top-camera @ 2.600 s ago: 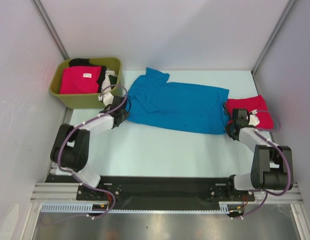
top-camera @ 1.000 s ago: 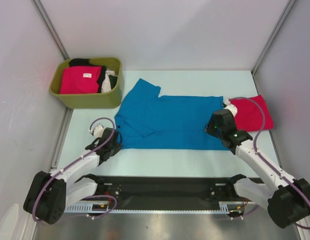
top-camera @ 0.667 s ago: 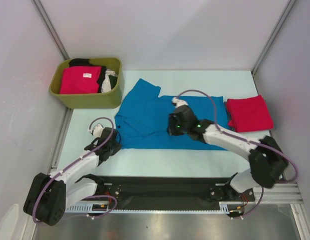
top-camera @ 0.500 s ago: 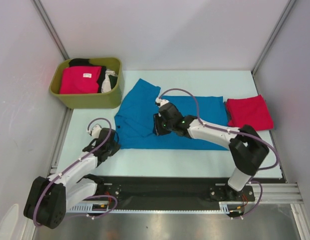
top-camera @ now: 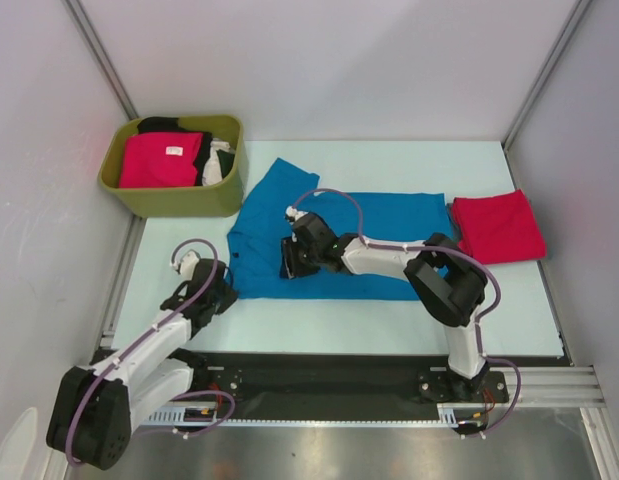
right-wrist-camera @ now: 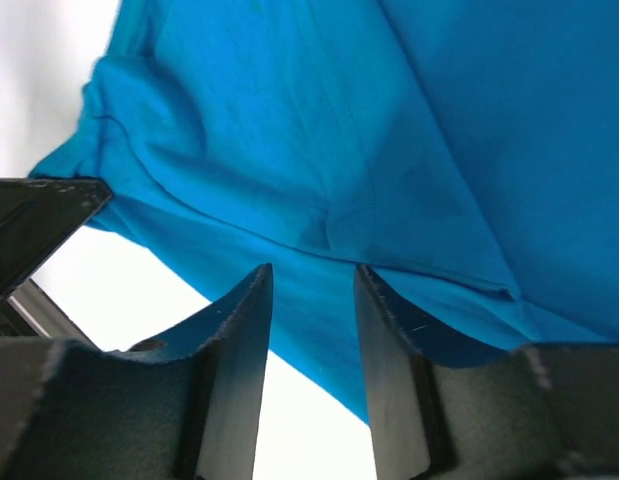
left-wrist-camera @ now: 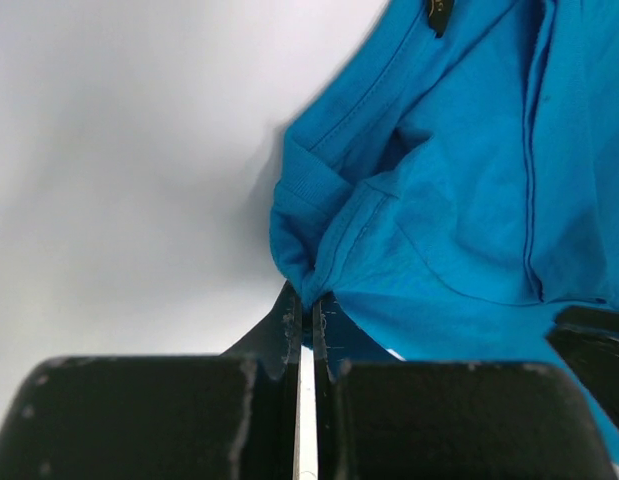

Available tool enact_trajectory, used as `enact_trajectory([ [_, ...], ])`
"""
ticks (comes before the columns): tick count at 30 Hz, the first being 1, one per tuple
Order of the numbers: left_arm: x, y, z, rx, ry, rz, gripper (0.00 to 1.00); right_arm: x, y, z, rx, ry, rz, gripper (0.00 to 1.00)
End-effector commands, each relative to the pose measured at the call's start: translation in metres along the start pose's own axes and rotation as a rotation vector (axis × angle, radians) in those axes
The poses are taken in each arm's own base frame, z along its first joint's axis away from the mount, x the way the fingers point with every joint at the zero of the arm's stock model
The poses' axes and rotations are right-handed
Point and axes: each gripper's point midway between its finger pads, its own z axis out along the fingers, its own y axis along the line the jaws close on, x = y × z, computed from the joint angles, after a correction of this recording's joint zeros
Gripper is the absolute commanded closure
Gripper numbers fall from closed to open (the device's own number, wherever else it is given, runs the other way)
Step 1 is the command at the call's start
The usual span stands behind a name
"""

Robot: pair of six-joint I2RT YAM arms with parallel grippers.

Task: Fold and stack the t-shirts
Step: Fold the tshirt

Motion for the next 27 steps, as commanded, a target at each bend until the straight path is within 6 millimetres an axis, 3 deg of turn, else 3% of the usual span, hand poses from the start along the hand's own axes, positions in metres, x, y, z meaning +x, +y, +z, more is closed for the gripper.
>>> enact_trajectory([
  [1, -0.003, 0.008, -0.002, -0.015, -0.014, 0.023, 1.0, -0.016, 0.017, 0.007, -0.042, -0.046, 0.03, 0.55],
  [10, -0.004, 0.009, -0.002, -0.017, -0.021, 0.031, 0.99, -0.015, 0.006, 0.026, 0.004, -0.048, 0.069, 0.55],
  [15, -0.001, 0.011, 0.0, -0.022, -0.016, 0.034, 1.0, -0.02, -0.002, 0.029, 0.033, -0.073, 0.119, 0.69],
  [21, 0.002, 0.012, 0.002, -0.018, -0.005, 0.035, 1.0, -0.034, -0.013, 0.028, 0.052, -0.112, 0.19, 0.98],
  [23, 0.001, 0.011, 0.002, -0.017, -0.006, 0.036, 1.0, -0.033, -0.021, 0.027, 0.064, -0.113, 0.218, 1.0],
  [24, 0.002, 0.012, 0.002, -0.02, -0.004, 0.038, 1.0, -0.046, -0.021, 0.022, 0.043, -0.149, 0.245, 1.0],
  [27, 0.001, 0.012, 0.002, -0.021, -0.009, 0.041, 1.0, -0.054, -0.032, 0.012, 0.014, -0.188, 0.321, 1.0],
])
